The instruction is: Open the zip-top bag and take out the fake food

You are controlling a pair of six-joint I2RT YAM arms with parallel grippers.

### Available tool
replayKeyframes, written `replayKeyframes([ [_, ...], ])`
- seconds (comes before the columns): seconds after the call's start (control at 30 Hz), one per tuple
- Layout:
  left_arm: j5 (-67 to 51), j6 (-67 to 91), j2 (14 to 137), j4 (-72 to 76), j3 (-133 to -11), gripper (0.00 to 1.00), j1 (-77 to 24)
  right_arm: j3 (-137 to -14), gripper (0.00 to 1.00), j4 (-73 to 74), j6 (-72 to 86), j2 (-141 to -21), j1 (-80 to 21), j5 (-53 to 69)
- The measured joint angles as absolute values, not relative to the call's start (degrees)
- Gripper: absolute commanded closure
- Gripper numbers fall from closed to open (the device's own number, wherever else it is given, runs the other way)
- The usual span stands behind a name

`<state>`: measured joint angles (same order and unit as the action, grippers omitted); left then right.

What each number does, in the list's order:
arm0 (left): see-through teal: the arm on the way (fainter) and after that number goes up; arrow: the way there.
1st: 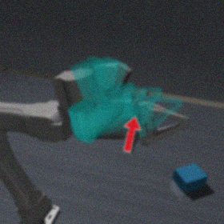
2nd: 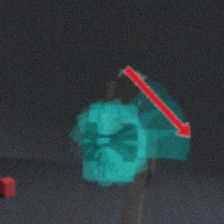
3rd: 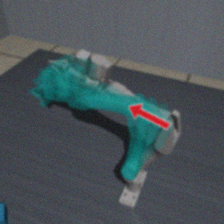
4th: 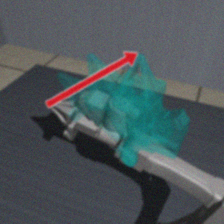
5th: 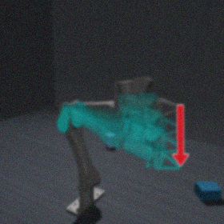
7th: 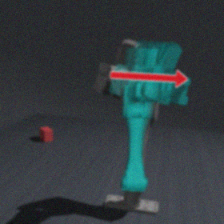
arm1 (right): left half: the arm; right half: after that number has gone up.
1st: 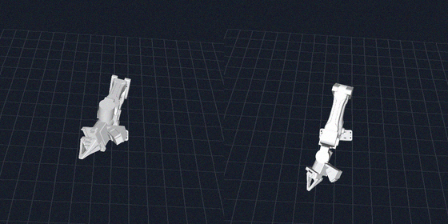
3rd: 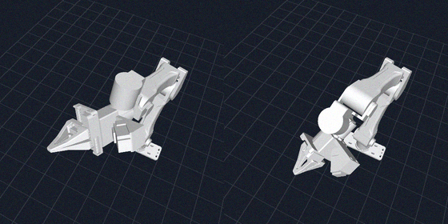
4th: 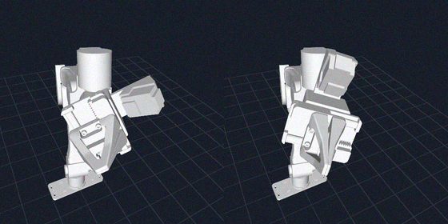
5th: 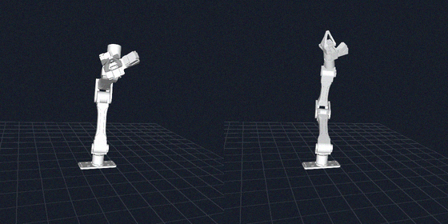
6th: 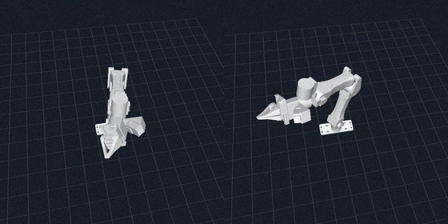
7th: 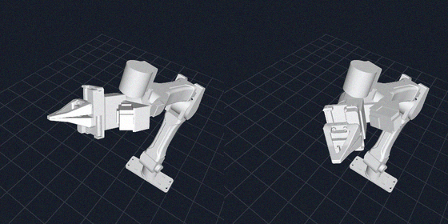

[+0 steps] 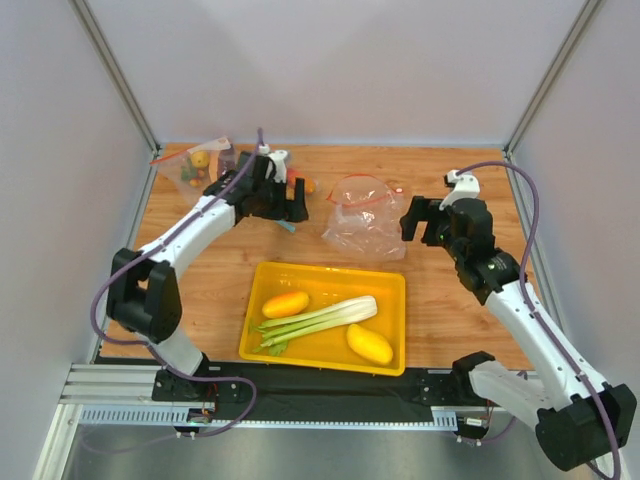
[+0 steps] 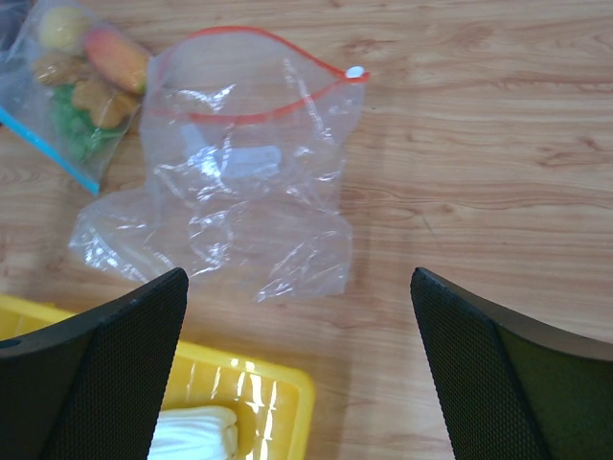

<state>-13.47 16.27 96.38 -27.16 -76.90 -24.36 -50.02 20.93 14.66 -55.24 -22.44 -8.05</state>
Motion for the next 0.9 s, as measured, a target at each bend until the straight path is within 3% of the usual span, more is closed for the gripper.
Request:
replayKeyframes([
  [0.3,-8.54,17.21,76.60,-26.09,-76.16,0.01,-10.81,-50.94,0.00,20.60,14.68,-57.54,-6.13,-0.08],
  [0.57,-6.83,15.29,65.87,-25.56,-76.14,0.01,-8.14,-51.75,0.00,20.62,14.96,-54.37,-2.33,2.09],
  [0.9,-2.17,12.67,64.47,-27.11,-76.12,0.01,-8.14,-51.70,0.00,20.58,16.53,-51.33,-2.07,2.07],
])
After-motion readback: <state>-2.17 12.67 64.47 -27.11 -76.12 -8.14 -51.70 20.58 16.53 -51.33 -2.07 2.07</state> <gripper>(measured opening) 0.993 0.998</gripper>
